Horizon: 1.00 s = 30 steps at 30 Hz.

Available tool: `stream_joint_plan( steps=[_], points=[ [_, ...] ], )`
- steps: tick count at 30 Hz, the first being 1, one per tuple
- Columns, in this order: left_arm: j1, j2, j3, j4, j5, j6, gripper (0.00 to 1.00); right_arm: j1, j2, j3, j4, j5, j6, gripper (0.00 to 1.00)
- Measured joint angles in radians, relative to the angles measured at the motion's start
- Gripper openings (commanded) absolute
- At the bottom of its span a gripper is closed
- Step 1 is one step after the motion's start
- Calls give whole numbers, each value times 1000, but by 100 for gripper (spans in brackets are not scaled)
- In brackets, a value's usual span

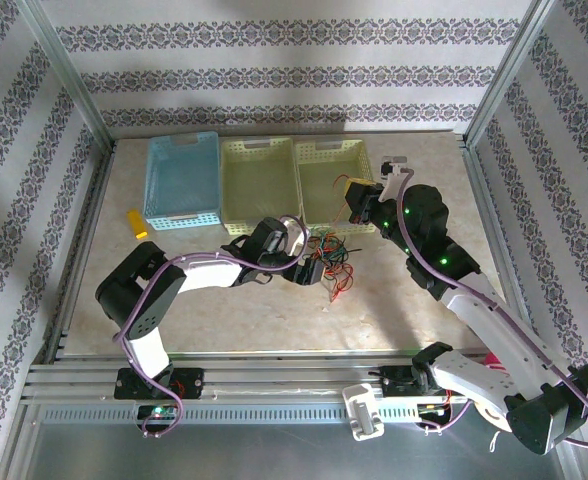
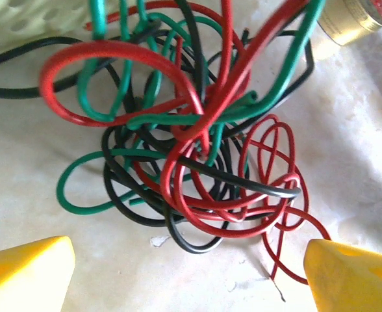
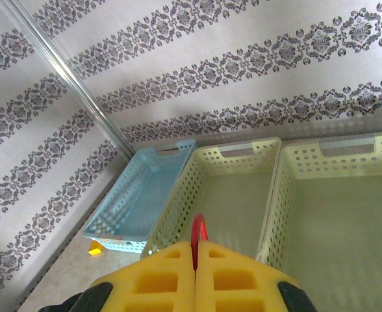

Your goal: Untangle the cables

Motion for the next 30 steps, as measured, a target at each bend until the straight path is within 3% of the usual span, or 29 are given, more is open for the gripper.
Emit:
stream_joint_plan(
  steps=[8, 15, 22, 30],
  points=[
    [0, 47, 65, 13, -10, -8, 95, 0, 0, -2, 0, 0, 0, 0],
    [0, 141, 109, 15, -93, -37, 85, -10, -16, -2, -10, 4, -1, 0],
    [-8, 143, 117, -17, -211, -45, 65, -40, -55, -2, -15, 46, 4, 0],
    [-15, 140, 109, -33, -320, -48, 65, -168, -89, -2, -19, 124, 62, 0]
  ],
)
